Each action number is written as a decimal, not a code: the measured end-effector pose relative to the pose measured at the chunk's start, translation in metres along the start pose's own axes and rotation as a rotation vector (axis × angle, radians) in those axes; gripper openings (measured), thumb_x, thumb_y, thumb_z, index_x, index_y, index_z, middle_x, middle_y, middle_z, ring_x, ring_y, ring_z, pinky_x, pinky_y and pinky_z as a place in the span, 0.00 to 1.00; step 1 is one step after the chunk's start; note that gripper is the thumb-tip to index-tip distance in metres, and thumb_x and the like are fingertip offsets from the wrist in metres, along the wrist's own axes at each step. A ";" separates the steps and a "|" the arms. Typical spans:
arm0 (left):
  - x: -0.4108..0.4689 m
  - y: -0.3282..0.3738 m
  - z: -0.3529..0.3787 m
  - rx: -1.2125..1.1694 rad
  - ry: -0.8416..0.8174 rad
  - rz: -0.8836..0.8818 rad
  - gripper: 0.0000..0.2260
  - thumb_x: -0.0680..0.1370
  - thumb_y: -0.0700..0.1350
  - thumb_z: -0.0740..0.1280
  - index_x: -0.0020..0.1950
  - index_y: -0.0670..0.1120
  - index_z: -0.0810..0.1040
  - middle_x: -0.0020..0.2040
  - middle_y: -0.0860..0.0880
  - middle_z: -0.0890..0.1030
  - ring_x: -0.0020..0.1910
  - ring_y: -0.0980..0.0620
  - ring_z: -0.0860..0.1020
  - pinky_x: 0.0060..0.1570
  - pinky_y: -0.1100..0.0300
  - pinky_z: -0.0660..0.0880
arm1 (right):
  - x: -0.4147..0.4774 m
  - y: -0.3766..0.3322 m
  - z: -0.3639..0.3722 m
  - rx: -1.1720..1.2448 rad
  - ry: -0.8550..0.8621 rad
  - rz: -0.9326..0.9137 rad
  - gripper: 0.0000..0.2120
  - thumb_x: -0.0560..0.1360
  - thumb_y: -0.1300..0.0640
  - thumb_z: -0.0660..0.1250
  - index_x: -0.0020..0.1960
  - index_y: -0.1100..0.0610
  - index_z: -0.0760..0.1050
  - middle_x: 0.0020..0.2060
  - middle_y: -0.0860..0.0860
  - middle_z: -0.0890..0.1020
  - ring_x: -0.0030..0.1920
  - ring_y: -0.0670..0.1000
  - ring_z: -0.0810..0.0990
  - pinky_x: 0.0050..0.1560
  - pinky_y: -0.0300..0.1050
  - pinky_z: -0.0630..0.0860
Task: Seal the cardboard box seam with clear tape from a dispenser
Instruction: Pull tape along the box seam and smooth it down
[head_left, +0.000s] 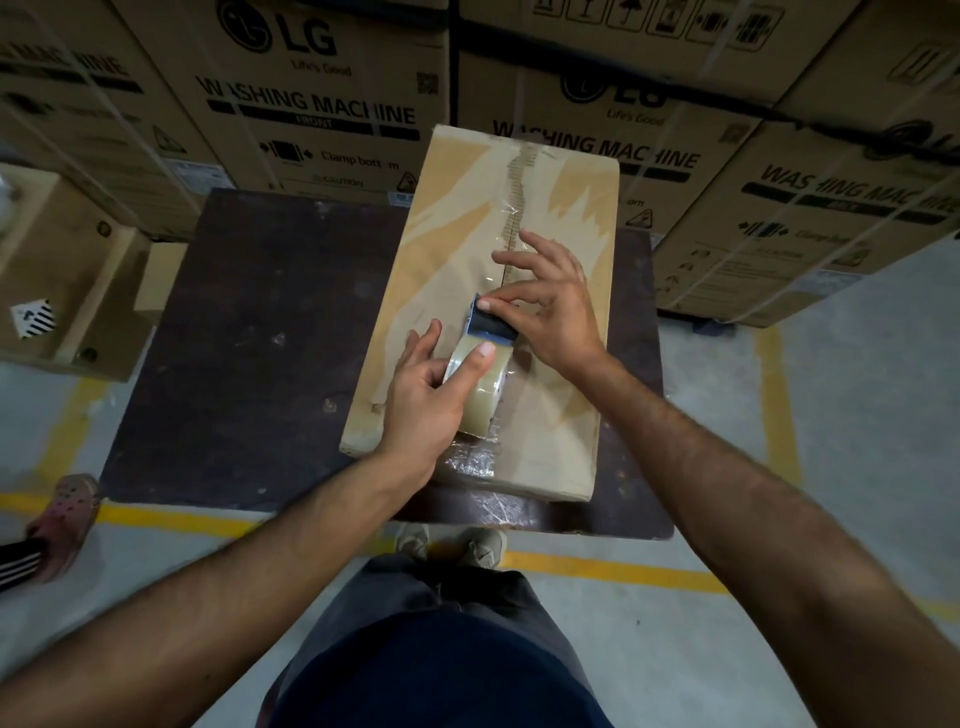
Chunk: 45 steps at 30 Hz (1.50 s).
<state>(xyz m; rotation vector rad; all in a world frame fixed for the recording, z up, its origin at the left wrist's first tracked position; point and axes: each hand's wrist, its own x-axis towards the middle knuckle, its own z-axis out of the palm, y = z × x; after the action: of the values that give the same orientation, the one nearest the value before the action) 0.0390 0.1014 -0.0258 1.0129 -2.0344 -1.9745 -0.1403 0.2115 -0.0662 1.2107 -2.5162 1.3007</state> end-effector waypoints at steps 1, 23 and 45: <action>0.000 0.003 0.000 0.008 -0.004 -0.012 0.26 0.76 0.57 0.78 0.25 0.48 0.70 0.82 0.53 0.71 0.83 0.63 0.56 0.81 0.54 0.55 | 0.001 0.002 0.000 0.002 -0.003 -0.012 0.11 0.76 0.43 0.74 0.48 0.49 0.90 0.63 0.48 0.86 0.77 0.57 0.72 0.76 0.66 0.63; 0.014 0.006 -0.015 0.254 -0.306 -0.068 0.12 0.82 0.56 0.70 0.44 0.51 0.83 0.87 0.61 0.52 0.78 0.65 0.33 0.81 0.48 0.27 | 0.049 0.019 -0.006 -0.210 -0.180 -0.044 0.14 0.78 0.41 0.72 0.44 0.50 0.87 0.77 0.51 0.75 0.84 0.59 0.58 0.81 0.72 0.44; 0.039 -0.025 -0.030 0.476 -0.376 0.286 0.23 0.70 0.68 0.65 0.56 0.56 0.84 0.87 0.63 0.47 0.83 0.60 0.28 0.80 0.54 0.25 | 0.101 0.044 -0.003 -0.274 -0.221 0.120 0.10 0.77 0.45 0.76 0.44 0.51 0.87 0.78 0.50 0.73 0.85 0.58 0.56 0.81 0.73 0.43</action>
<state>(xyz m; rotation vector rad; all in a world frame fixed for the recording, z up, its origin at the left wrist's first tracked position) 0.0341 0.0569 -0.0587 0.3797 -2.7531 -1.6657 -0.2403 0.1661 -0.0555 1.2171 -2.8423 0.8406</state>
